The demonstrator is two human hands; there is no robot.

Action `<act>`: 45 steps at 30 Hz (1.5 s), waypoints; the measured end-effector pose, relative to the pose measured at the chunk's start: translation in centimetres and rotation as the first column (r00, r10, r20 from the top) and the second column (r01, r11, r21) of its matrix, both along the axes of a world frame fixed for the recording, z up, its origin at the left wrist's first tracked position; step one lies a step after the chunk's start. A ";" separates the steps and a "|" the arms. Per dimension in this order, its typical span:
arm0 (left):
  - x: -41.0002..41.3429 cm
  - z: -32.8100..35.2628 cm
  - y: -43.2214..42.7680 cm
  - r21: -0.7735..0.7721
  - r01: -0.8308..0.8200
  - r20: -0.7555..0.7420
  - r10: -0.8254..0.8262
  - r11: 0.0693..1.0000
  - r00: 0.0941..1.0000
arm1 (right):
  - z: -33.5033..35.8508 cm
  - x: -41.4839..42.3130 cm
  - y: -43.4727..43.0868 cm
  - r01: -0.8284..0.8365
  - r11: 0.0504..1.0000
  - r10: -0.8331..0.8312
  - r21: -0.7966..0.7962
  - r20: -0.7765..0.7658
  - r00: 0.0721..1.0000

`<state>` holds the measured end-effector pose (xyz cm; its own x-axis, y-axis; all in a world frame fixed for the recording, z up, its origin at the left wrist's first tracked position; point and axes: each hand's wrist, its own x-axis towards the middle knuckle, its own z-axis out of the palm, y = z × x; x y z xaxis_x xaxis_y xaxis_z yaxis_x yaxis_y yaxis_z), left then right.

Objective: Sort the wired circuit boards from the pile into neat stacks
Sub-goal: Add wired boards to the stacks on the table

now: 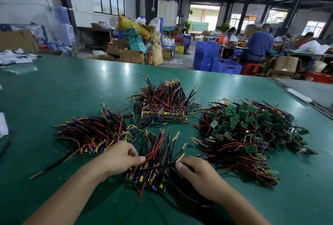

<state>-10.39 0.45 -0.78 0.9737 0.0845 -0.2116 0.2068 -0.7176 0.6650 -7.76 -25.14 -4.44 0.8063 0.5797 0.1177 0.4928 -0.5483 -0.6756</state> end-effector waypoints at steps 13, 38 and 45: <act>1.8 -1.5 -2.9 -0.263 0.187 0.209 -0.134 0.946 0.969 | -0.1 1.3 -1.2 0.192 0.832 0.092 0.521 -0.470 0.878; -0.1 -1.4 -7.3 -0.968 -0.108 -0.106 0.019 0.226 0.994 | 0.2 2.0 -2.1 0.507 0.446 0.308 0.738 -0.658 0.687; 0.7 -1.8 -6.9 -0.996 -0.084 -0.081 0.160 0.017 0.984 | 2.2 1.9 -1.9 0.618 0.369 0.352 0.695 -0.719 0.599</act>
